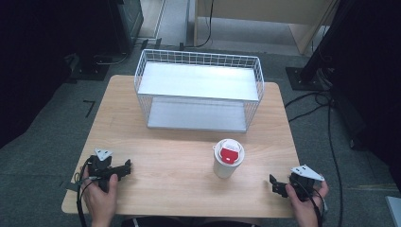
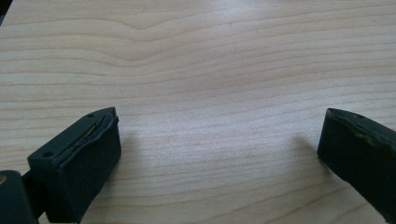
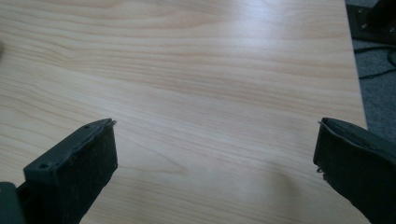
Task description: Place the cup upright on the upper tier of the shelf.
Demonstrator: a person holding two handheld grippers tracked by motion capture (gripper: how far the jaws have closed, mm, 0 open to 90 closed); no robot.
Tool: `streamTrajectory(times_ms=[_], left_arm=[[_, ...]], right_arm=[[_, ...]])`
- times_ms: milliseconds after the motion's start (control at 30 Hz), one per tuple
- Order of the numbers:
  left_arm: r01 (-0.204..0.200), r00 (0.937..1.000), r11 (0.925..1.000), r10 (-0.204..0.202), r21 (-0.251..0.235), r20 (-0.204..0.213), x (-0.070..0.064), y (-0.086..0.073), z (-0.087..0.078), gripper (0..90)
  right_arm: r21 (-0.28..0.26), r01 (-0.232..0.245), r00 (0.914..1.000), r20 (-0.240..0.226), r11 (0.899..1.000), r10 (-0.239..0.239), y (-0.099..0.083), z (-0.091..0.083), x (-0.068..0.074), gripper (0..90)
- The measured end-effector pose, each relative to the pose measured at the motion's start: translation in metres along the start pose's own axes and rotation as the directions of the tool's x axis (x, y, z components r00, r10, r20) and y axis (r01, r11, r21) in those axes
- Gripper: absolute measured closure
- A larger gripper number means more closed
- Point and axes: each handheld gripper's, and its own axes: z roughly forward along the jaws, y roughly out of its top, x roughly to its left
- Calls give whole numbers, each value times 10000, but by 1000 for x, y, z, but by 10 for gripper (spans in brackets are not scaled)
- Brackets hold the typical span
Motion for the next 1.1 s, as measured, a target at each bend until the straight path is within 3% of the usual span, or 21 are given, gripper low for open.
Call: streamTrajectory(times_ms=[267,867,1100], left_arm=[[3,10000,10000,-3,0,6,0,0,0,0],[4,10000,10000,-4,1,5,0,0,0,0],[3,10000,10000,-3,0,5,0,0,0,0]], right_arm=[[-344,-70,9990,-454,9994,55,9,-4,20,0],[-540,626,9924,-1028,9966,-679,14,1,59,0],[-563,630,9826,-1711,9964,-718,18,4,80,0]])
